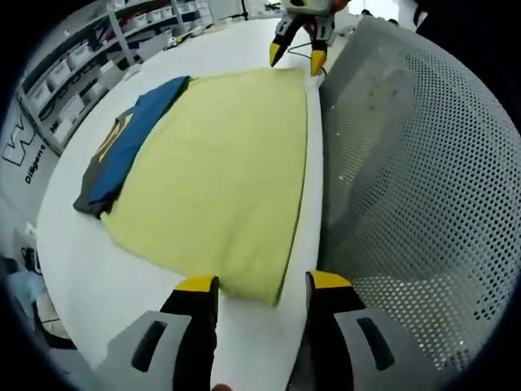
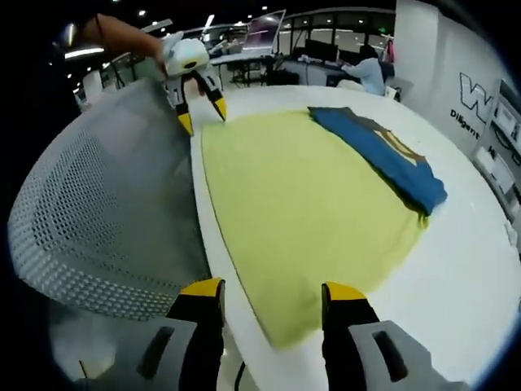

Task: Fold the garment on the visible template until the final outline fits inside the template.

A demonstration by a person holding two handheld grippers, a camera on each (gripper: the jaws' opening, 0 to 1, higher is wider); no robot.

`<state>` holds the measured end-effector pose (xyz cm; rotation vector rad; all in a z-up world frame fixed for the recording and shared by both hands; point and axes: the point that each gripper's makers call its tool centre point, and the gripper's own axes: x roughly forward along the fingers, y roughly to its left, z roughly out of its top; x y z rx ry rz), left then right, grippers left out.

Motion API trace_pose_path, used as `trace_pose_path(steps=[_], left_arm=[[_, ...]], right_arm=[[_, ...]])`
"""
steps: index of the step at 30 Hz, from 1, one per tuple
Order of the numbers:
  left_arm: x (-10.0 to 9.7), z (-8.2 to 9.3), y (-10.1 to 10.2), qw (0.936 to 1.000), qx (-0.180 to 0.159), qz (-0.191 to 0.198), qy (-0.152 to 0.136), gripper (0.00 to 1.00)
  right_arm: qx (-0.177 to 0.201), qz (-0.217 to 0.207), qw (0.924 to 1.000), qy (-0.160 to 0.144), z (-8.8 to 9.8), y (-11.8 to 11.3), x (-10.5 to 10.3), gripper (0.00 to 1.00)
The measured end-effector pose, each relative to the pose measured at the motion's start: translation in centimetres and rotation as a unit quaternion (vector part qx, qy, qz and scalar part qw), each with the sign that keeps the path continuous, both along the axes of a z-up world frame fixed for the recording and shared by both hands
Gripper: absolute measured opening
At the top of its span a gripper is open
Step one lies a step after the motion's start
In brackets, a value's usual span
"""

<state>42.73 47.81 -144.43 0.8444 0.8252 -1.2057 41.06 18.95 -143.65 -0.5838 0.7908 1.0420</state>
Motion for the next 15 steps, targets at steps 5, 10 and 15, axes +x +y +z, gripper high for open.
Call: trace_pose_path(steps=[5,10,15], left_arm=[[0.1,-0.1,-0.1,0.9999,0.010,0.009,0.009,0.39],[-0.3,-0.1,-0.2,0.9997,0.004,0.014,0.021,0.33],[-0.3,0.0,-0.1,0.9992,-0.001,0.036,0.017,0.33]], right_arm=[[-0.011,0.017,0.9998,-0.004,-0.5,-0.3,0.0,0.39],[-0.008,0.018,0.9998,0.001,-0.7,-0.8,0.2,0.33],[-0.019,0.051,0.9985,0.003,-1.2,-0.8,-0.5,0.31]])
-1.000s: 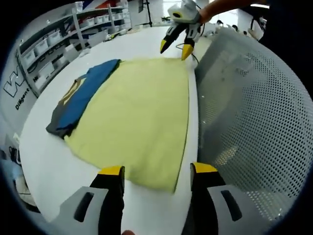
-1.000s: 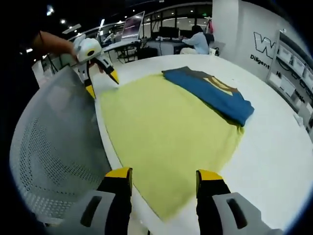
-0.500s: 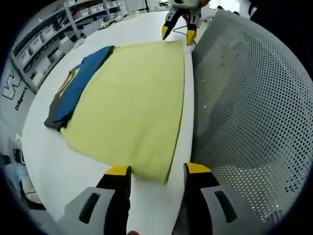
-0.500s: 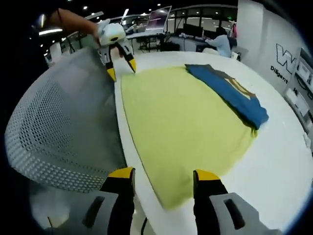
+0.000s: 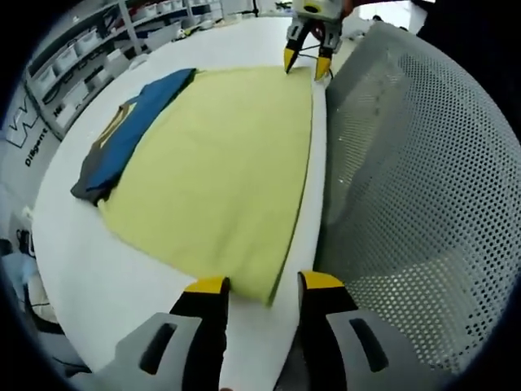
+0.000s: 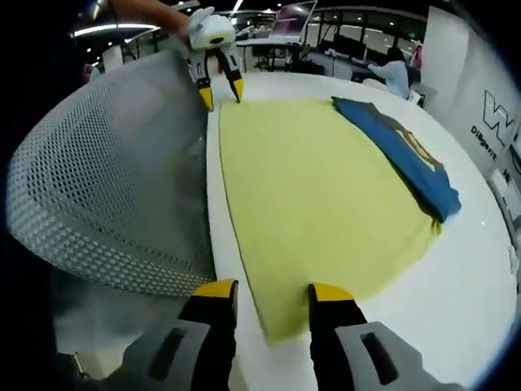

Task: Fold the garment on the visible template until the final outline fits inside the template.

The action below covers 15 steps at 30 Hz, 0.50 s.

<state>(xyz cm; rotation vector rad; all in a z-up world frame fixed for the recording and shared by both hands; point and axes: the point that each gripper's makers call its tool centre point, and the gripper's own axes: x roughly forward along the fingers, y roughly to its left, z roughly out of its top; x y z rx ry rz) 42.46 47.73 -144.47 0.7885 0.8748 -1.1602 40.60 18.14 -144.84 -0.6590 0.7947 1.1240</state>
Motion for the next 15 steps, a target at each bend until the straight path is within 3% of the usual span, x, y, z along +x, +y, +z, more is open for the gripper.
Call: trace_pose_path(steps=[6,10,15], left_arm=[[0.4,0.2,0.8,0.9997,0.013,0.002,-0.021,0.32],[1.0,0.2,1.2,0.9996,0.016,0.017,-0.017,0.33],[0.1,0.1,0.5,0.9979,0.041,-0.049,-0.013,0.25]], right_arm=[[-0.002,0.013,0.9999,0.010,0.0,0.2,-0.2,0.29],[-0.004,0.012,0.9998,0.018,0.0,0.3,-0.3,0.27],[-0.006,0.016,0.9997,0.020,-0.1,0.2,-0.4,0.26]])
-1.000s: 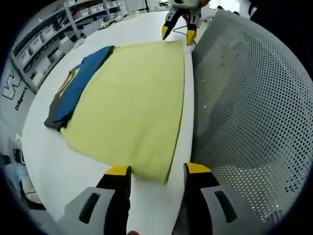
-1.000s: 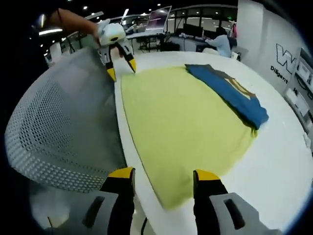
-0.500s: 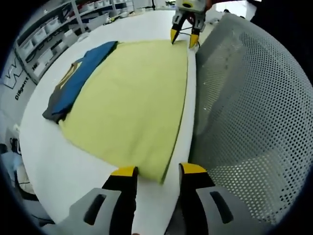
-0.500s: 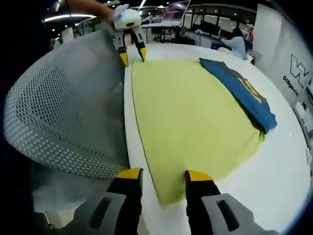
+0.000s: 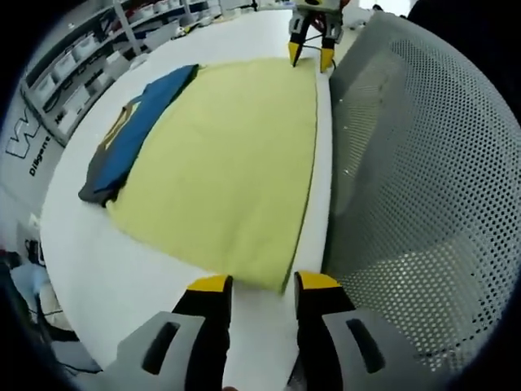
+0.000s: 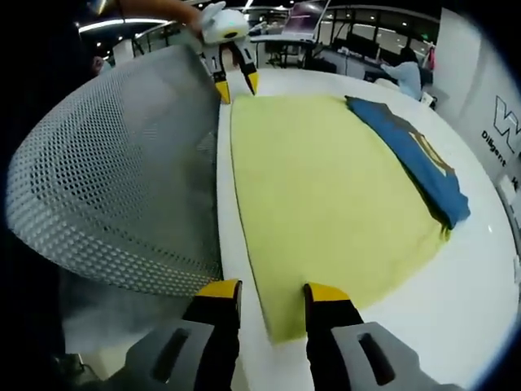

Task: Fold the garment on the visible template until the final outline fits inside the template.

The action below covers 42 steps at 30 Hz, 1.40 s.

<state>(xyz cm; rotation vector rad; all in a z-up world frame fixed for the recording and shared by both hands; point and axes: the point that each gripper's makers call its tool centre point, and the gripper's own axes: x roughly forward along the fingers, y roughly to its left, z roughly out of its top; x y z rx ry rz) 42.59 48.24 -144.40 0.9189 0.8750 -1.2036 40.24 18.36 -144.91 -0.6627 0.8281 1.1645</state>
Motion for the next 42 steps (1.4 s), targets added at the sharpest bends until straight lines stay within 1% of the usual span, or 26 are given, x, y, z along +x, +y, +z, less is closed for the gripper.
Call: trace_pose_path(steps=[2,3,5,7,9,10,11,12,14,17,18,19,20,22,23,25,27,28,29,30,31,32,33,37,41,42], left_arm=[[-0.6,-0.1,-0.4,0.9998,0.007,-0.018,0.009,0.17],[-0.7,-0.1,-0.7,0.9993,0.010,-0.036,0.006,0.14],[-0.8,-0.2,-0.9,0.9993,0.013,-0.035,0.002,0.09],[-0.6,-0.3,-1.0,0.9992,0.018,-0.035,-0.002,0.07],[-0.2,-0.4,-0.8,0.9995,0.032,-0.006,-0.007,0.02],[0.0,-0.5,-1.0,0.9990,0.040,-0.020,-0.010,0.00],[-0.1,-0.4,-1.0,0.9988,0.047,-0.009,-0.009,0.00],[-0.2,-0.5,-1.0,0.9985,0.051,-0.017,-0.009,0.00],[-0.2,-0.4,-0.9,0.9980,0.060,-0.018,-0.010,0.00],[-0.2,-0.4,-0.7,0.9980,0.062,-0.007,-0.007,0.00],[-0.3,-0.4,-0.7,0.9981,0.061,-0.002,-0.005,0.00],[-0.4,-0.4,-0.6,0.9983,0.059,0.002,-0.003,0.00],[-0.5,-0.4,-0.6,0.9984,0.056,0.005,0.000,0.00],[-0.7,-0.4,-0.5,0.9986,0.052,0.009,-0.002,0.00],[-0.7,-0.4,-0.5,0.9987,0.051,0.011,-0.004,0.00],[-0.6,-0.4,-0.5,0.9987,0.044,0.027,-0.004,0.00],[-0.9,-0.4,-0.6,0.9974,0.031,0.062,0.017,0.00],[-1.3,-0.4,-0.7,0.9961,0.024,0.078,0.034,0.00],[-2.1,-0.3,-0.7,0.9926,0.019,0.100,0.066,0.00],[-2.6,-0.3,-0.7,0.9906,0.018,0.106,0.085,0.00],[-3.1,-0.3,-0.3,0.9887,0.026,0.107,0.101,0.00],[-3.3,-0.3,0.0,0.9889,0.034,0.099,0.105,0.00],[-3.4,-0.3,0.2,0.9906,0.041,0.085,0.099,0.00],[-3.5,0.0,0.0,0.9902,0.041,0.091,0.097,0.00],[-4.0,0.4,0.0,0.9926,0.045,0.069,0.090,0.00],[-4.0,0.7,0.0,0.9925,0.045,0.068,0.091,0.00]], right_arm=[[-0.004,0.003,1.0000,0.000,0.0,0.0,0.0,0.26],[-0.005,0.003,1.0000,0.000,0.0,0.0,0.0,0.25],[-0.007,0.004,1.0000,-0.001,0.0,0.0,0.0,0.25],[-0.005,0.003,1.0000,-0.002,0.0,0.1,-0.1,0.24],[-0.001,-0.002,1.0000,-0.003,0.0,0.1,-0.1,0.22],[-0.001,-0.002,1.0000,-0.004,0.0,0.1,-0.2,0.21],[0.000,-0.001,1.0000,-0.005,0.0,0.1,-0.3,0.20],[0.001,0.000,1.0000,-0.006,0.0,0.1,-0.3,0.19],[-0.005,0.004,1.0000,-0.007,0.1,0.0,-0.3,0.15],[-0.012,0.004,0.9999,-0.010,0.0,0.0,-0.1,0.10],[-0.024,0.004,0.9994,-0.027,0.0,-0.3,0.4,0.02],[-0.036,0.006,0.9981,-0.048,0.0,-0.7,1.1,0.00],[-0.031,0.003,0.9989,-0.034,-0.1,-0.6,0.6,0.00],[-0.024,-0.015,0.9992,-0.028,0.0,-0.6,0.7,0.00],[-0.023,-0.017,0.9992,-0.026,0.0,-0.6,0.7,0.00],[-0.026,-0.017,0.9991,-0.028,0.0,-0.6,0.5,0.00],[-0.033,-0.015,0.9989,-0.029,0.0,-0.6,0.2,0.00],[-0.035,-0.011,0.9989,-0.029,0.0,-0.6,0.0,0.00],[-0.035,-0.011,0.9990,-0.025,0.0,-0.7,-0.2,0.00],[-0.028,-0.016,0.9995,-0.006,0.1,-0.6,-0.9,0.00],[-0.021,-0.020,0.9996,0.006,0.2,-0.5,-1.2,0.00],[-0.005,-0.029,0.9992,0.028,0.3,-0.3,-1.7,0.00],[0.002,-0.034,0.9987,0.037,0.4,-0.2,-1.9,0.00],[0.010,-0.034,0.9987,0.037,0.9,0.0,-1.9,0.00],[0.005,-0.021,0.9992,0.033,1.4,0.1,-2.2,0.00],[0.005,-0.020,0.9992,0.034,1.5,0.1,-2.2,0.00]])
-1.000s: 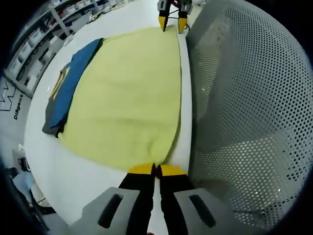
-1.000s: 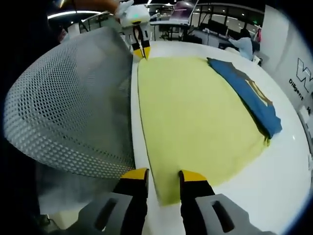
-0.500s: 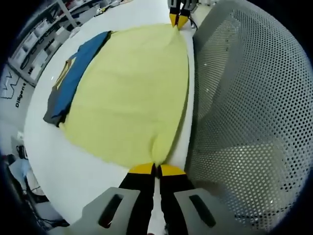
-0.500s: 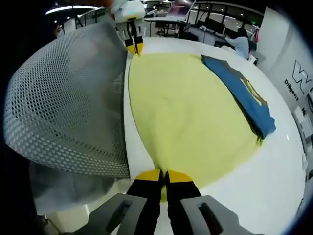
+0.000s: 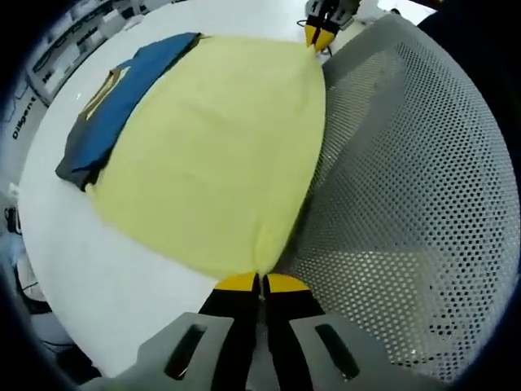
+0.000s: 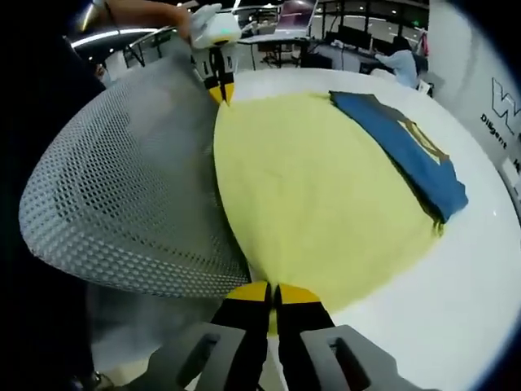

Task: Fold the garment on the visible template until the final outline fits inside the template.

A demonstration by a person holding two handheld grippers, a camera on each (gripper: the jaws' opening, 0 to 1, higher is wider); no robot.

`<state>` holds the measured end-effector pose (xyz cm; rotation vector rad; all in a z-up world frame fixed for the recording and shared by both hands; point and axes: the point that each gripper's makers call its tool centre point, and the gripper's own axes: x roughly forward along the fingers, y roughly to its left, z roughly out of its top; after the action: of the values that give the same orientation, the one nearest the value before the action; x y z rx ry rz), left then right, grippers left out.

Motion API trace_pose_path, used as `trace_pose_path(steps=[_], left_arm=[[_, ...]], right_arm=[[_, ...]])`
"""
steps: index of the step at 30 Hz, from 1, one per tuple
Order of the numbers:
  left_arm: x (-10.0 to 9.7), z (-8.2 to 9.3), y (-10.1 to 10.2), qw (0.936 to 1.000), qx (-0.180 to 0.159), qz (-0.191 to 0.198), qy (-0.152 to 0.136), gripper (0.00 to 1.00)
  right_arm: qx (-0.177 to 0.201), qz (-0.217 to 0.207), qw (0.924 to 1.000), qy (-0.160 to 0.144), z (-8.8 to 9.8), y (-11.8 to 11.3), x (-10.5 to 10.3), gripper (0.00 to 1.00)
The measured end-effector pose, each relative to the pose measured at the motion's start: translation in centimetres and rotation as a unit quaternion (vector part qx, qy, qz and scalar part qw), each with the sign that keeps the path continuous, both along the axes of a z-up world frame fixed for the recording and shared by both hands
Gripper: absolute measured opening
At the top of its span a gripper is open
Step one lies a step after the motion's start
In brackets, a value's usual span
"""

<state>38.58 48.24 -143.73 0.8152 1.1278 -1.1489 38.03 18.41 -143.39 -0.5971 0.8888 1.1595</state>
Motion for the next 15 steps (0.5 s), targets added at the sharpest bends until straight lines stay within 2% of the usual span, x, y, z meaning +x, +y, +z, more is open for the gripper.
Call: trace_pose_path(steps=[3,10,15], left_arm=[[-0.2,0.8,-0.1,1.0000,-0.006,-0.002,0.004,0.00],[0.1,2.8,0.4,0.9996,-0.024,0.008,0.012,0.00],[-0.3,4.2,0.6,0.9994,-0.031,0.000,0.019,0.00]], right_arm=[[0.010,-0.004,0.9999,0.006,0.9,0.1,-0.1,0.00],[0.021,0.015,0.9996,0.006,3.0,0.2,-0.2,0.00],[0.030,0.026,0.9992,0.006,5.0,0.7,-0.5,0.00]])
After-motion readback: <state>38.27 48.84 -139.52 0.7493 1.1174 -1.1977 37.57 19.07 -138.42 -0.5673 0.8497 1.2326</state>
